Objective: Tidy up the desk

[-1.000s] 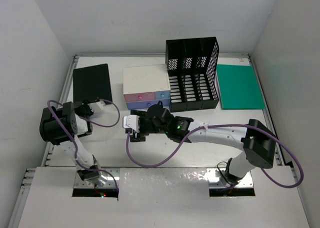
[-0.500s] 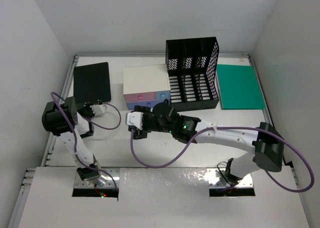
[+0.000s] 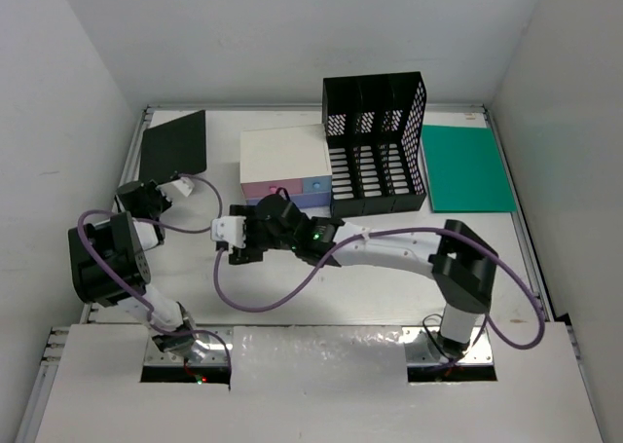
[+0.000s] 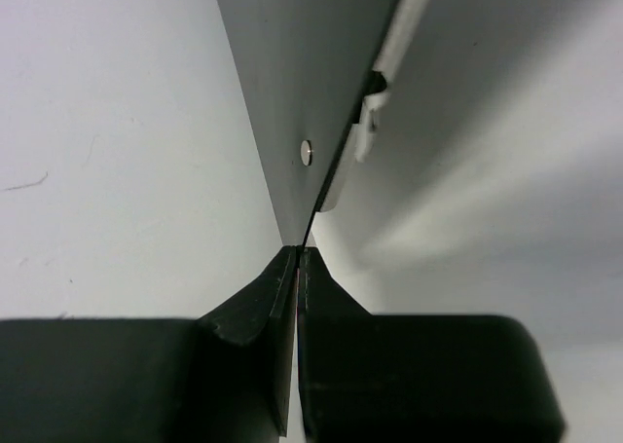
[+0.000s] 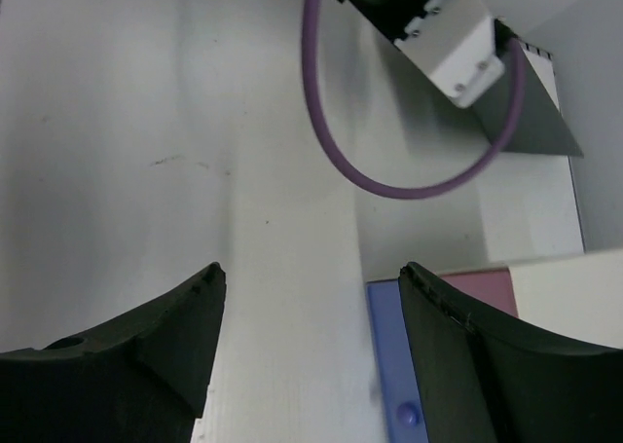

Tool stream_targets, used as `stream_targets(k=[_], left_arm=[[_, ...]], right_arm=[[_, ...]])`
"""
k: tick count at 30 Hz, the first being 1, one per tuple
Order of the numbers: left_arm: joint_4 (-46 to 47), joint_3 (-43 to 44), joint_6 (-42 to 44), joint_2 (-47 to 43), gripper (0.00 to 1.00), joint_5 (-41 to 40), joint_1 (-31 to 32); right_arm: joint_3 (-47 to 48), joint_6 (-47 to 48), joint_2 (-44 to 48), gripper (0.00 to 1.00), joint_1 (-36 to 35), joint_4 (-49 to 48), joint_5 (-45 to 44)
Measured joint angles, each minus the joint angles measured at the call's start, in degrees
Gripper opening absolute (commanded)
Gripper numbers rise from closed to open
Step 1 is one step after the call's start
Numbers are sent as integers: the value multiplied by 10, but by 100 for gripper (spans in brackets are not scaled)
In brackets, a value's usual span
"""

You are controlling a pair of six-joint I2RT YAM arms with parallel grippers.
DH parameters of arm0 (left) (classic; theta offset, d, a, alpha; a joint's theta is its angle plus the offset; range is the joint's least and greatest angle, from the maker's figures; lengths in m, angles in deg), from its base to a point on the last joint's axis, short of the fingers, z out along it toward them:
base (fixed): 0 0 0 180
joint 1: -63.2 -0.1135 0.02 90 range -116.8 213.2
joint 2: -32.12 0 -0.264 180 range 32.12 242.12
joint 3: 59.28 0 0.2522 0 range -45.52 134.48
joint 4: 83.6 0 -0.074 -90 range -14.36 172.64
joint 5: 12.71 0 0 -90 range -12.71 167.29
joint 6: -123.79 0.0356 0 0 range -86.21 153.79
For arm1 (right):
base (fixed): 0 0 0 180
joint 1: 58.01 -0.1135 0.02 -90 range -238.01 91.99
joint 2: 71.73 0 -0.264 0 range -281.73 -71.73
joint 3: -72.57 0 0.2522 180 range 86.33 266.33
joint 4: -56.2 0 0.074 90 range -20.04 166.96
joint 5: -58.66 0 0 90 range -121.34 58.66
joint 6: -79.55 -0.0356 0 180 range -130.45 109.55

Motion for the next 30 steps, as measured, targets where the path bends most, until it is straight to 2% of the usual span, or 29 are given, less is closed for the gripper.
stream_targets(k=[5,9,16,19,25,30], left_arm=[[-58,4,-14,-26,0,21,-3],[-102,9,-18,-40,0,29,-4],[-148,27,-26,-64,0,42,-7],[-170,26,-24,-81,0,47,-11],[-205,11,-14,-127,0,51,-23],[-229,-26,5,-171,0,52,-25]], right_arm=[[23,92,-61,61,0,-8,17],[23,153,-80,60,0,-12,21],[-103,131,-20,60,12,-144,72],[-111,122,-18,60,25,-175,82],[-139,128,-28,58,30,-256,73],[-173,202,-88,59,-14,-344,23]])
